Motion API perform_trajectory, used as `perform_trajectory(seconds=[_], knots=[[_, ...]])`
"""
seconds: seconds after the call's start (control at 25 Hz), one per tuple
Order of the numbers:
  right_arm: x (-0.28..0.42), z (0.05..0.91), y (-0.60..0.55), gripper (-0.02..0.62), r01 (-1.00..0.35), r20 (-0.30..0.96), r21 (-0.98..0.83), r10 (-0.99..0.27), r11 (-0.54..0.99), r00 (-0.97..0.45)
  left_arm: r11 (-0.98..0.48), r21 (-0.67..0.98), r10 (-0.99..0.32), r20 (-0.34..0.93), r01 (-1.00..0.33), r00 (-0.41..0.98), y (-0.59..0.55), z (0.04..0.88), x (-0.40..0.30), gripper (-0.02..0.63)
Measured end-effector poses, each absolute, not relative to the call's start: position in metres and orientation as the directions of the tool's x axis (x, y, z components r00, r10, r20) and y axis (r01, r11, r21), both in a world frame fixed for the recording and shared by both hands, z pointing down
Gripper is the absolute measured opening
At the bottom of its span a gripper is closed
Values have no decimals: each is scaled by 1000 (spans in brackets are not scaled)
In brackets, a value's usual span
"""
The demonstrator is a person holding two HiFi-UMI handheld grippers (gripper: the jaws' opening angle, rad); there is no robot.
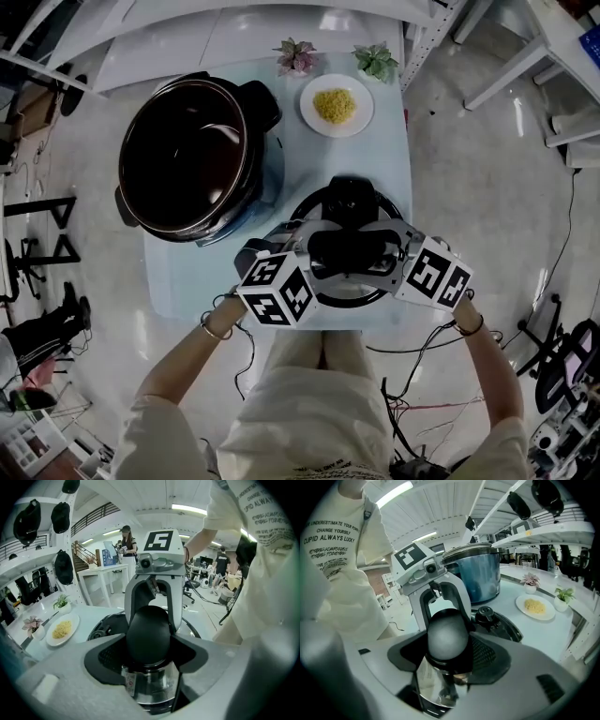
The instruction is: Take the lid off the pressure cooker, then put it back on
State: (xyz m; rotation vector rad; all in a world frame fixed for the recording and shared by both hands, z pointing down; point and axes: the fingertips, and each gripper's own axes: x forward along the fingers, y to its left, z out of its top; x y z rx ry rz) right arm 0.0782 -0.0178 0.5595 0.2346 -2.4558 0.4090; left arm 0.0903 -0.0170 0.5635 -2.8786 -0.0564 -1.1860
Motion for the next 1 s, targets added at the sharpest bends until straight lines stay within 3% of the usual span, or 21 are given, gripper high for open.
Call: perform_trajectory(seconds=[0.36, 1.0], knots=[[76, 537, 10, 275, -240, 622, -254, -32, 937, -783, -999, 32, 30, 696, 10, 717, 11, 542, 88, 290], [63, 460, 13, 275, -194, 609, -172, -51, 966, -791, -998, -61, -59, 683, -24, 728, 13, 464, 75, 290]])
